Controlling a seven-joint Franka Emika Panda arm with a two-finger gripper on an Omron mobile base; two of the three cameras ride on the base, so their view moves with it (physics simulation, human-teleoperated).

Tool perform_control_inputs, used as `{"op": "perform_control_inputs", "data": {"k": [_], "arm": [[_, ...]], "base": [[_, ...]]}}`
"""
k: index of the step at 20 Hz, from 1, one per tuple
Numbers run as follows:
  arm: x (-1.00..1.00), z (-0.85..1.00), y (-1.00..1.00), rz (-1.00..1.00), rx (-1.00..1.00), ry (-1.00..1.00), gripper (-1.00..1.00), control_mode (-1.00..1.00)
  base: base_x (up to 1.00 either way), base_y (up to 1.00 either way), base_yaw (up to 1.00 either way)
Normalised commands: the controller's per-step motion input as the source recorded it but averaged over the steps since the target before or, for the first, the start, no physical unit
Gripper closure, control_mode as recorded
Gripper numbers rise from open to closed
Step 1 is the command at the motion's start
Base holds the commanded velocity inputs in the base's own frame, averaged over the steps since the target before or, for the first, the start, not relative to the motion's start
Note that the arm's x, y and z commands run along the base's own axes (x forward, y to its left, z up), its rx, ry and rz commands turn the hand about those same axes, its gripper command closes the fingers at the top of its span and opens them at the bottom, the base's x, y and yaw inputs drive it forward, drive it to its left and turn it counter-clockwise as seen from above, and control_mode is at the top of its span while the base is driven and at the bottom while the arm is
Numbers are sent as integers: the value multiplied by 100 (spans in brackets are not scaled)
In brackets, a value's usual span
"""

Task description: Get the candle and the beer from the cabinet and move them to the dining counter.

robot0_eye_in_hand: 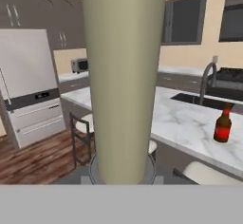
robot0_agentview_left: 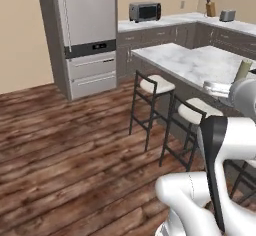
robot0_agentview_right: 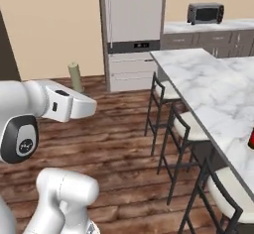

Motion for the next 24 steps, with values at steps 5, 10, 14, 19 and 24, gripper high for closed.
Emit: {"op": "perform_control_inputs", "data": {"k": [5,10,14,19,24], "arm": [[0,0,0,0,0,0,100,100],[0,0,0,0,0,0,100,100],[0,0,0,0,0,0,100,100],[0,0,0,0,0,0,100,100],[0,0,0,0,0,0,100,100]], "base": [[54,25,-44],[56,33,-48],[57,35,-48],[60,29,-46],[61,39,-47]]}}
